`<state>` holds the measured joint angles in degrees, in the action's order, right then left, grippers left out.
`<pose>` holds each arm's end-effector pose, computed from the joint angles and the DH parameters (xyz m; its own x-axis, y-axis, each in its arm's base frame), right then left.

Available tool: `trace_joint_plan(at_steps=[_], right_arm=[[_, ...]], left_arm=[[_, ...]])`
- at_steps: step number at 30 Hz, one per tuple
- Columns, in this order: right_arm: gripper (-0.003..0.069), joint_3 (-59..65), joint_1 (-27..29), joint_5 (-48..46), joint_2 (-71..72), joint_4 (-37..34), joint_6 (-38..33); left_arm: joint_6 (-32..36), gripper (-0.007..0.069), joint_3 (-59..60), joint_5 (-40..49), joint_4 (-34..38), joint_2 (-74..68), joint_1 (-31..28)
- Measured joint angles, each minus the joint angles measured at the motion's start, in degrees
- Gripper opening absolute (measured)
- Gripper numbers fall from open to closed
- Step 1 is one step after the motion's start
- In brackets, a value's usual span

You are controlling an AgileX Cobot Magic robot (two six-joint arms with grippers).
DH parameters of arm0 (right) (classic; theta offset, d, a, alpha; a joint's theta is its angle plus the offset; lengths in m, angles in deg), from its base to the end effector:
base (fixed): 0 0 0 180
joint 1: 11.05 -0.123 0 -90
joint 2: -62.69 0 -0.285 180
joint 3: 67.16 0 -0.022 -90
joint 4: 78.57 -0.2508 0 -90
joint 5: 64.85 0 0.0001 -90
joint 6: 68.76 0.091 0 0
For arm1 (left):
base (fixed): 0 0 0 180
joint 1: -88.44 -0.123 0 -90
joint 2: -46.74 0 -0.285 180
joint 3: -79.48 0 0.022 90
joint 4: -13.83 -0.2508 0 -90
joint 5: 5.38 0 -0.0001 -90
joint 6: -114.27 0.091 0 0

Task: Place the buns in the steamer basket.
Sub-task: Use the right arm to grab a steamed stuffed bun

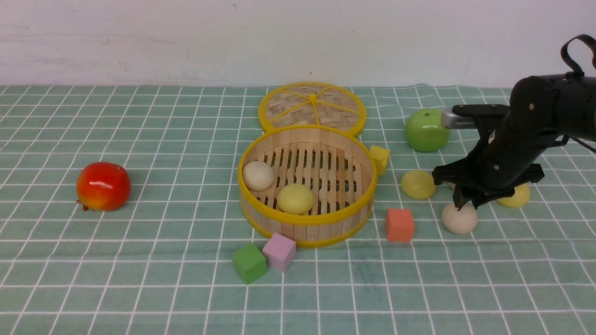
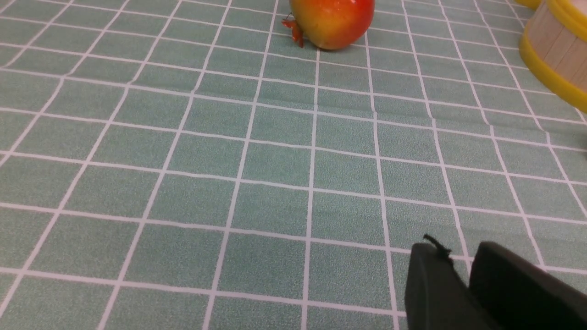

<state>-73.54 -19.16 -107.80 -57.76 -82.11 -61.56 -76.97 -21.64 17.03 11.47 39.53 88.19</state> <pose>0.4132 0.0627 0.2028 -0.9245 0.0399 -0.3790 0.0000 0.9945 0.1047 0.0522 0.0017 0.1689 -0.3100 -0.1588 -0.9374 -0.0689 0.9871 -0.1444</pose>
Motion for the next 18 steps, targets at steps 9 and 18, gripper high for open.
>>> trace_joint_plan(at_steps=[9,18], right_arm=[[0.024,0.0,0.0,1.1,0.0,0.0,1.4],[0.024,0.0,0.0,1.6,0.0,0.0,3.0]], left_arm=[[0.0,0.0134,0.0,0.0,0.0,0.0,0.0],[0.0,0.0144,0.0,0.0,0.0,0.0,0.0]])
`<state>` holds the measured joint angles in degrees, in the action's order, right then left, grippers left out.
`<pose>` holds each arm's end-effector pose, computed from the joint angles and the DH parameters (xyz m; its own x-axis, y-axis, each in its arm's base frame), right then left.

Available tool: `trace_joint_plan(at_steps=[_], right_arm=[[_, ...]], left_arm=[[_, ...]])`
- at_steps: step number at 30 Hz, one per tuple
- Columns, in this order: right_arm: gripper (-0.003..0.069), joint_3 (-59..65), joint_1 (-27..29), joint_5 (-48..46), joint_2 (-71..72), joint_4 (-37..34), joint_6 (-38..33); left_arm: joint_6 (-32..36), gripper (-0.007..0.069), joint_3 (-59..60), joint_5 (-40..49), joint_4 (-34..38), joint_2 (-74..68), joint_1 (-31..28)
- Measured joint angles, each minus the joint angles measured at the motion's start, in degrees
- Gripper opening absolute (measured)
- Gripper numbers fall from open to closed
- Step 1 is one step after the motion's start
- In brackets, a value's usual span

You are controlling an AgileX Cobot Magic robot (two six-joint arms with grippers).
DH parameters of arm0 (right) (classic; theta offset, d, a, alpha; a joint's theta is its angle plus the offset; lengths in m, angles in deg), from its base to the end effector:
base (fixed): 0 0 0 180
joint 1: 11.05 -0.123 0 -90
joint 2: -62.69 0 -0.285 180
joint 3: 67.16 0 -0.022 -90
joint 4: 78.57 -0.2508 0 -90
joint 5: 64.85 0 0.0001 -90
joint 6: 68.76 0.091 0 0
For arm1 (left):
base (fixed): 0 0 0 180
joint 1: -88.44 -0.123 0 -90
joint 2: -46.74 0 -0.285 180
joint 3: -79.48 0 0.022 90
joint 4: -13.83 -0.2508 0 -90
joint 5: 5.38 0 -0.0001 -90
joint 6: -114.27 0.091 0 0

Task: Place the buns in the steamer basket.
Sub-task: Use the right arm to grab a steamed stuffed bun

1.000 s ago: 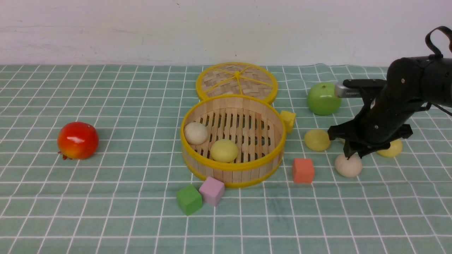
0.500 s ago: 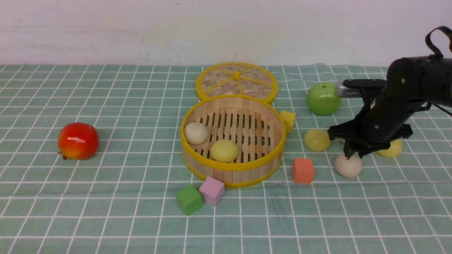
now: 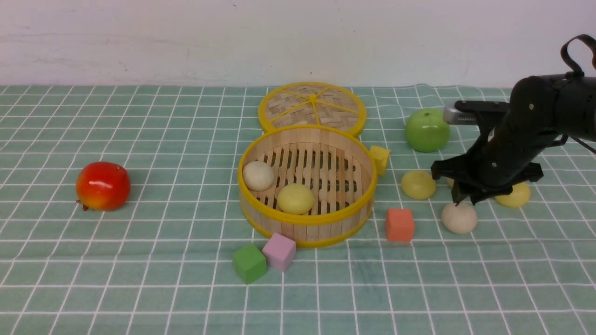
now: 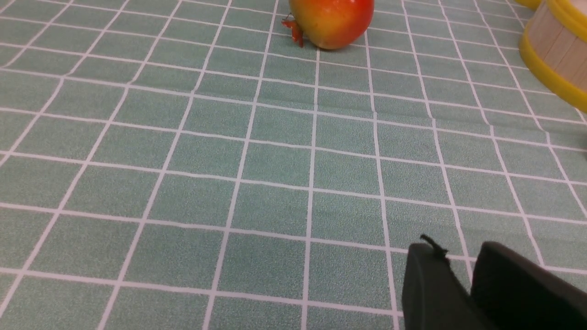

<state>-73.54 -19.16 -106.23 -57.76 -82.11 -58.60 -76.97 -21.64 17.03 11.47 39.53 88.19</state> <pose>0.4154 0.0630 0.2038 -0.9127 0.0938 -0.3977 0.0458 0.9906 0.1286 0.0522 0.0017 0.1689 -0.3100 -0.1588 -0.9374 -0.0689 0.9871 -0.1444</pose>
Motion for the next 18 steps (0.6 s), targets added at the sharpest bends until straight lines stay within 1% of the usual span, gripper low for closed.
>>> trace_joint_plan(at_steps=[12,15,18], right_arm=[[0.0237,-0.1,0.0,-1.6,-2.4,0.1,0.0],[0.0208,-0.2,0.0,-1.7,-2.6,0.1,0.0],[0.0127,-0.2,0.0,-1.8,-2.6,0.1,0.0]], left_arm=[[0.0,0.0156,0.0,0.0,0.1,0.0,0.0],[0.0,0.0161,0.0,0.0,0.1,0.0,0.0],[0.0,0.0165,0.0,0.0,0.1,0.0,0.0]])
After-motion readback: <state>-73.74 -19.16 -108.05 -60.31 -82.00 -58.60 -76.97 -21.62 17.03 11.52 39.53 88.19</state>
